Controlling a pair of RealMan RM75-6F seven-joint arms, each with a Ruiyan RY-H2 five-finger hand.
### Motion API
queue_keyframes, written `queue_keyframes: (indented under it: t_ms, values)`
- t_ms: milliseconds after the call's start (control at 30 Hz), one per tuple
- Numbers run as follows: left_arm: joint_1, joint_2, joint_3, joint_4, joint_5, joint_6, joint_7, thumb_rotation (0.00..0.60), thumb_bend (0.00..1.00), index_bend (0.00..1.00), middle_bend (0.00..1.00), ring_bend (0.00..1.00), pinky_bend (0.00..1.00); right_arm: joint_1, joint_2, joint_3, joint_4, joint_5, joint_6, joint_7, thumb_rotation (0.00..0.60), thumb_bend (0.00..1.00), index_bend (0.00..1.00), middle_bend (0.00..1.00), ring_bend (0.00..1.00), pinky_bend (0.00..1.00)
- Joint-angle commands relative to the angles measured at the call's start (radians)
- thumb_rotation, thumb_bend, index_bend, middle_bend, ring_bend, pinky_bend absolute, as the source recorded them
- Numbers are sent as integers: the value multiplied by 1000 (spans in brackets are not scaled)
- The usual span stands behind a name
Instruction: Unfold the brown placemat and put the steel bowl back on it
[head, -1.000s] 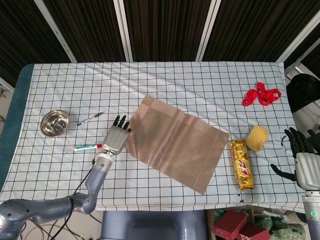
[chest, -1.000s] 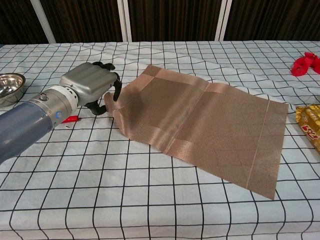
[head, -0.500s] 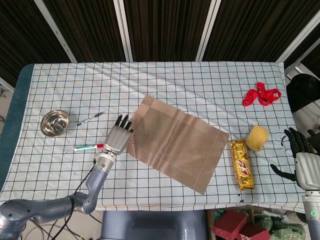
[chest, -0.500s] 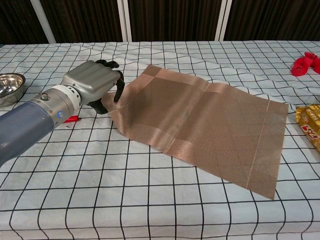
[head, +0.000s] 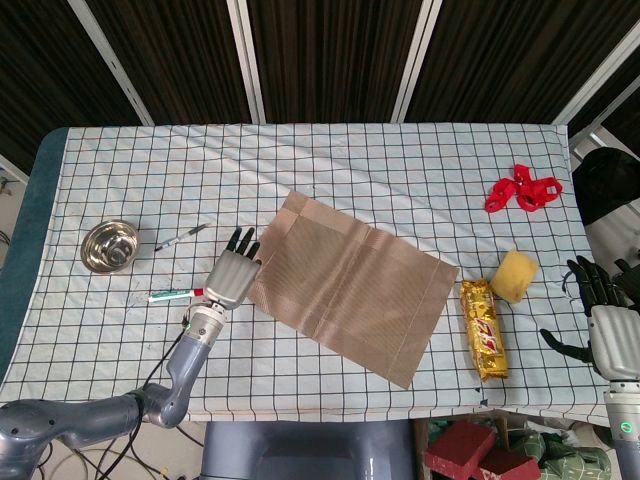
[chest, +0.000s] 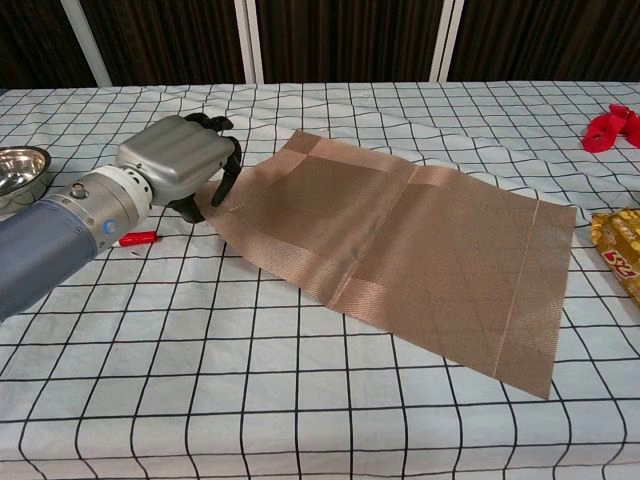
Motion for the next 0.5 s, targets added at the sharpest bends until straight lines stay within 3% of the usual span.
queue_keyframes:
  t_ms: [33,267,500]
  values:
    - [7,10,8,-12,6,3,3,600,484,662,237,32,98,0,1,0,-1,0,-1,1,600,131,0,0,0,174]
    - [41,55,21,-88,15,36,7,600,491,663,237,32,98,0,3,-1,-2,-2,-3,1,600,130,0,0,0,174]
    - [106,139,55,-254,10,104,51,600,491,663,237,31,98,0,4,-2,-3,-3,-4,1,600,130,0,0,0,174]
